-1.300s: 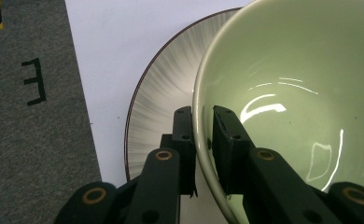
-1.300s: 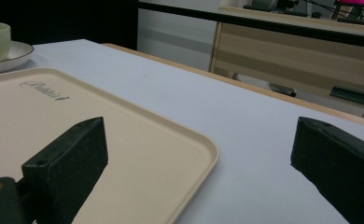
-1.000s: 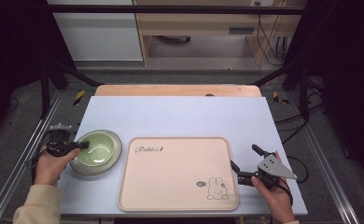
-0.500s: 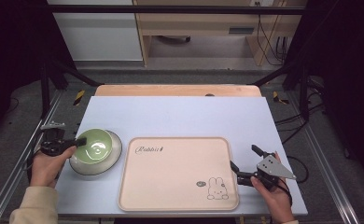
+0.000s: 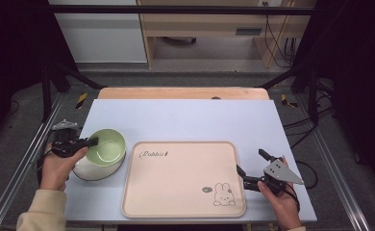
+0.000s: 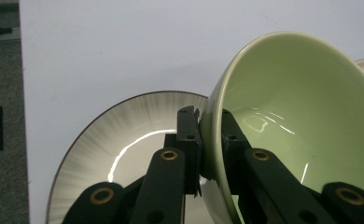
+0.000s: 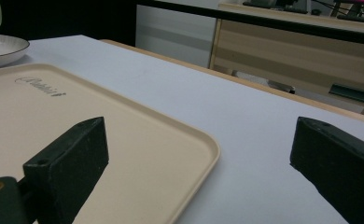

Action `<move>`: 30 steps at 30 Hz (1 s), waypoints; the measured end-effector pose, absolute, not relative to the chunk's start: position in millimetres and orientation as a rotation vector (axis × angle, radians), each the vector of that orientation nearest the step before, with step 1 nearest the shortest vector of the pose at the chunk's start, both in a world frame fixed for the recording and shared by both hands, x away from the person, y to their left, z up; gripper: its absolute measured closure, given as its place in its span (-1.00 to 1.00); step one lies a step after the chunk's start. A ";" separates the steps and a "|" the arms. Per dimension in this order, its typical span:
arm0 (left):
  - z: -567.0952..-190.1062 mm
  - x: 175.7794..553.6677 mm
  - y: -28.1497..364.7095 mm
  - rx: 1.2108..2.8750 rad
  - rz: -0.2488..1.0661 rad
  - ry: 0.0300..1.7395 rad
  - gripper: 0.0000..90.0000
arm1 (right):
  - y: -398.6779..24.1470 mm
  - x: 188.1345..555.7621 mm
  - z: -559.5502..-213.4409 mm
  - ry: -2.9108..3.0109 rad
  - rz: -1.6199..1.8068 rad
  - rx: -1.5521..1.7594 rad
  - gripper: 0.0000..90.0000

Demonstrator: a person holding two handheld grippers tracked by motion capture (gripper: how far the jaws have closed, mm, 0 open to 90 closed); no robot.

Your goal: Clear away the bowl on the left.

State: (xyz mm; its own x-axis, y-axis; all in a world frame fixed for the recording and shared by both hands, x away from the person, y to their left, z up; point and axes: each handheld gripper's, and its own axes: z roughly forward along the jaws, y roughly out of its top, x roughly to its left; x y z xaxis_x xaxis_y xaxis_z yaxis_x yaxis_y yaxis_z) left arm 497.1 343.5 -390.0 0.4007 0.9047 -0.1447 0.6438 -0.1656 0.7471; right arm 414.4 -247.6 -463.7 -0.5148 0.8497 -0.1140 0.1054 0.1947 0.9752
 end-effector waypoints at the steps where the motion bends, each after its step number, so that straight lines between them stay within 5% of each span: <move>1: -388.2 498.3 337.9 1.901 0.425 1.317 0.84 | -247.5 414.0 -463.5 1.781 1.380 0.894 -0.90; 30: -381.4 506.2 256.8 1.981 0.394 1.161 0.84 | -251.0 414.4 -464.5 1.773 1.365 0.895 -0.87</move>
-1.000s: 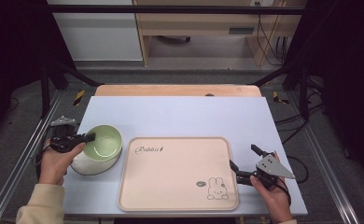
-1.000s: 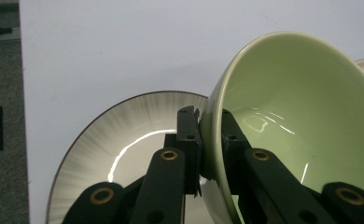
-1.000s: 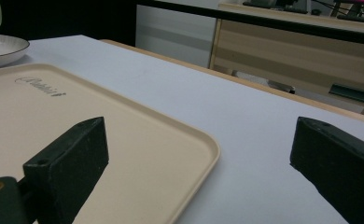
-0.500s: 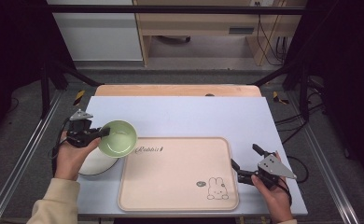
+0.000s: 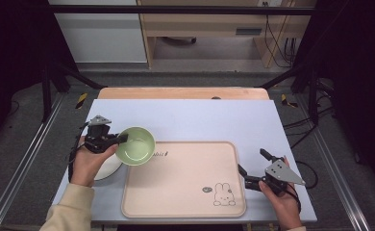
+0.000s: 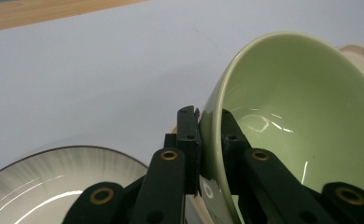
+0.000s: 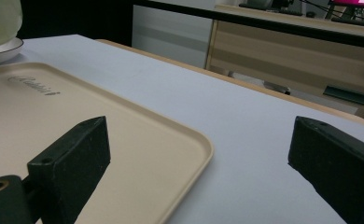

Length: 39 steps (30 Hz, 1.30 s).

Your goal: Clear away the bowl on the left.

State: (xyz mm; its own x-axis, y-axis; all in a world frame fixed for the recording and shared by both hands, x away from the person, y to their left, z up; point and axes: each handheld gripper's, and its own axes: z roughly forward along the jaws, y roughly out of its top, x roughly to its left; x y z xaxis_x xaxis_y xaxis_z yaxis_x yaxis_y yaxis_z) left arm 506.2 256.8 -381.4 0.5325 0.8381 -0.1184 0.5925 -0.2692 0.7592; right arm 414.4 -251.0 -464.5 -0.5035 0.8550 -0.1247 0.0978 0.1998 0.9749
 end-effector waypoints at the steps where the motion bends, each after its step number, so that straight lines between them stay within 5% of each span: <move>1: -382.2 506.5 253.7 1.983 0.388 1.153 0.84 | -250.9 414.4 -464.0 1.771 1.366 0.893 -0.87; 39: -416.4 509.4 187.8 2.050 0.219 1.061 0.84 | -251.3 415.1 -465.6 1.772 1.398 0.919 -0.86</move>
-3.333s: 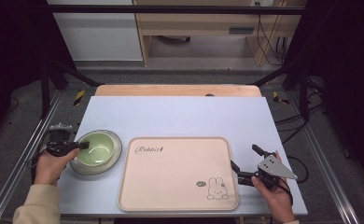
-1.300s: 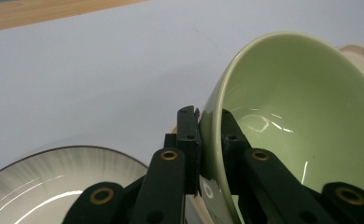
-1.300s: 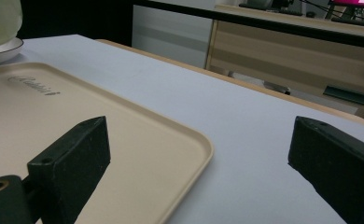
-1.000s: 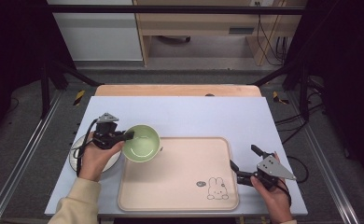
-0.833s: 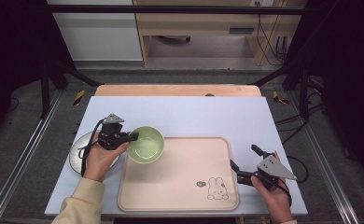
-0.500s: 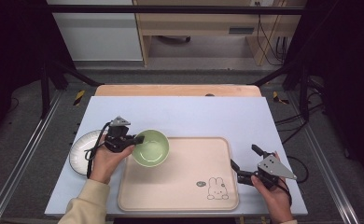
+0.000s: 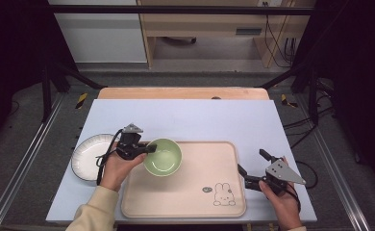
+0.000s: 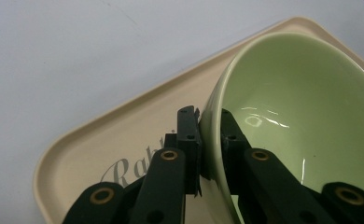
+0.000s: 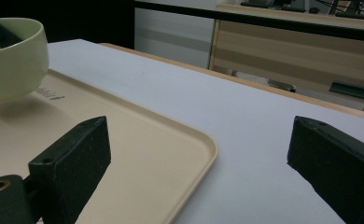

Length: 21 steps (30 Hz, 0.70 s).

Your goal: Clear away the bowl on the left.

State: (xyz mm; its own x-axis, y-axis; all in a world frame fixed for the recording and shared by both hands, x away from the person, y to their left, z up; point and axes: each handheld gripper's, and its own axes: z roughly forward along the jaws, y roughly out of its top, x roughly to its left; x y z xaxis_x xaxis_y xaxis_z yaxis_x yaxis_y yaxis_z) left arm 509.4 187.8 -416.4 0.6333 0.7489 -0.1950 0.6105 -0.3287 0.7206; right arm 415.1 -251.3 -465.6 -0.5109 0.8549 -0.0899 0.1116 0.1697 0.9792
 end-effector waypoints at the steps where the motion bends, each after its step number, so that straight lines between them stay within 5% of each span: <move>1: -417.0 509.8 187.1 2.058 0.217 1.060 0.84 | -251.1 415.0 -465.6 1.773 1.397 0.921 -0.86; 21: -424.2 506.8 169.6 2.068 0.163 1.034 0.84 | -251.9 415.5 -466.0 1.781 1.376 0.927 -0.85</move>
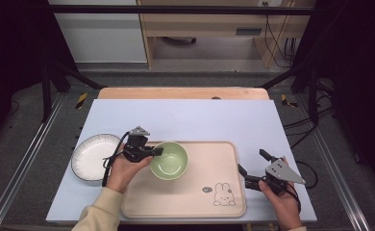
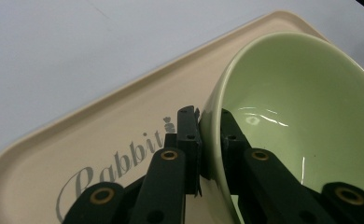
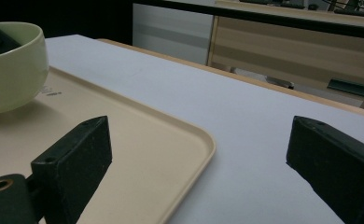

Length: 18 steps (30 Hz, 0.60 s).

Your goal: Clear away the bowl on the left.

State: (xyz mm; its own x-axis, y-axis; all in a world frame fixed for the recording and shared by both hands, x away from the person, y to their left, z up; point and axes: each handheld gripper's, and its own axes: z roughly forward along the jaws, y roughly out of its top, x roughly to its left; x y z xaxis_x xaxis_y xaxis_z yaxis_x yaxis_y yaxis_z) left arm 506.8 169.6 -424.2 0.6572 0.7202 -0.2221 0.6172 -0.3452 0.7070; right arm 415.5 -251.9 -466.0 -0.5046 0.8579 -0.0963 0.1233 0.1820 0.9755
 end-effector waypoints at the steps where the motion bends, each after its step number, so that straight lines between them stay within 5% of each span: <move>1: -425.8 507.6 168.6 2.077 0.156 1.032 0.84 | -252.0 415.5 -465.9 1.780 1.376 0.927 -0.85; 18: -434.6 502.3 154.5 2.117 0.127 0.995 0.84 | -251.8 415.4 -465.8 1.784 1.371 0.924 -0.84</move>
State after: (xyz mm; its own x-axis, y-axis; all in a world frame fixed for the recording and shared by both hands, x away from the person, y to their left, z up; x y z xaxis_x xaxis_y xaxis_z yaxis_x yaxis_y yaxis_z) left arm 502.3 154.5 -434.6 0.6889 0.6903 -0.2210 0.6126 -0.3916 0.6866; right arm 415.4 -251.8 -465.8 -0.5048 0.8573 -0.1011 0.1231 0.1874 0.9745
